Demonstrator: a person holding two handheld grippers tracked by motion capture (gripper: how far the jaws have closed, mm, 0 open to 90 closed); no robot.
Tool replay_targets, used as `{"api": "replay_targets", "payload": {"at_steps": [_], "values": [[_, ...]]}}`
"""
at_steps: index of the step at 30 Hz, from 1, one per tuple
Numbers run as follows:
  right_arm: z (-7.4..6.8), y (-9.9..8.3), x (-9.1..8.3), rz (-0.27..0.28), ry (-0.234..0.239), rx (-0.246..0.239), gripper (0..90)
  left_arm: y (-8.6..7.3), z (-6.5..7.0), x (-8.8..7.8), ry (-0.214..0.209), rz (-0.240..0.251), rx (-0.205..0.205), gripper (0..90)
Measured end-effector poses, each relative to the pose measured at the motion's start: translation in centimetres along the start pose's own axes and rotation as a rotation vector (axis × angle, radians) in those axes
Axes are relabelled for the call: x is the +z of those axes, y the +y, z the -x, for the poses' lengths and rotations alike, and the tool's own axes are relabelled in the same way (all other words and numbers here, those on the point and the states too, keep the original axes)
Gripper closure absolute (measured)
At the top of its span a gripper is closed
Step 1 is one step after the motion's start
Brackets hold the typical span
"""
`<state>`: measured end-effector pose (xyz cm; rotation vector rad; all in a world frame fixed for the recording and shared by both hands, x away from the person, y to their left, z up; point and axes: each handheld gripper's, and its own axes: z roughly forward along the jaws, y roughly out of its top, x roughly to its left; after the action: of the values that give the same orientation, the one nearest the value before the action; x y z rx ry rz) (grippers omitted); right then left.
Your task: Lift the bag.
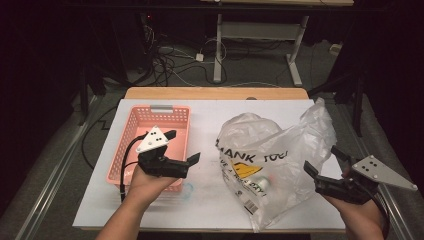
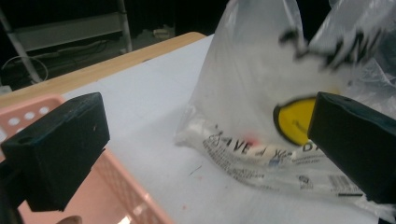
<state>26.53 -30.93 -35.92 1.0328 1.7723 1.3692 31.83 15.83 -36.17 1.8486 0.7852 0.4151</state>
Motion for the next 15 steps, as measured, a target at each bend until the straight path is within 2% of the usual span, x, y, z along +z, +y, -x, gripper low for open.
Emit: {"api": "replay_targets", "payload": {"at_steps": [5, 8, 9, 10, 11, 15], "values": [[-0.5, -0.9, 0.0, -0.009, 0.002, -0.006, 5.6, -1.6, -0.9, -1.3, 0.052, -0.030, 0.000, 0.0], [-0.6, -1.6, 0.0, -0.019, 0.001, 0.003, 4.8, -2.4, -1.4, -1.9, 0.069, -0.040, -0.010, 0.0], [-0.6, -1.8, 0.0, -0.022, 0.000, 0.003, 4.4, -2.6, -1.5, -2.1, 0.077, -0.046, -0.004, 0.0], [-0.8, -2.1, 0.0, -0.029, -0.001, 0.022, 4.1, -2.9, -1.5, -2.2, 0.084, -0.053, 0.001, 0.0], [-0.7, -2.4, 0.1, -0.027, 0.002, 0.009, 3.8, -3.1, -1.5, -2.4, 0.089, -0.061, 0.003, 0.0], [-0.8, -3.4, 0.1, -0.039, 0.004, 0.024, 2.7, -4.0, -1.3, -2.8, 0.109, -0.067, 0.020, 0.0]]}}
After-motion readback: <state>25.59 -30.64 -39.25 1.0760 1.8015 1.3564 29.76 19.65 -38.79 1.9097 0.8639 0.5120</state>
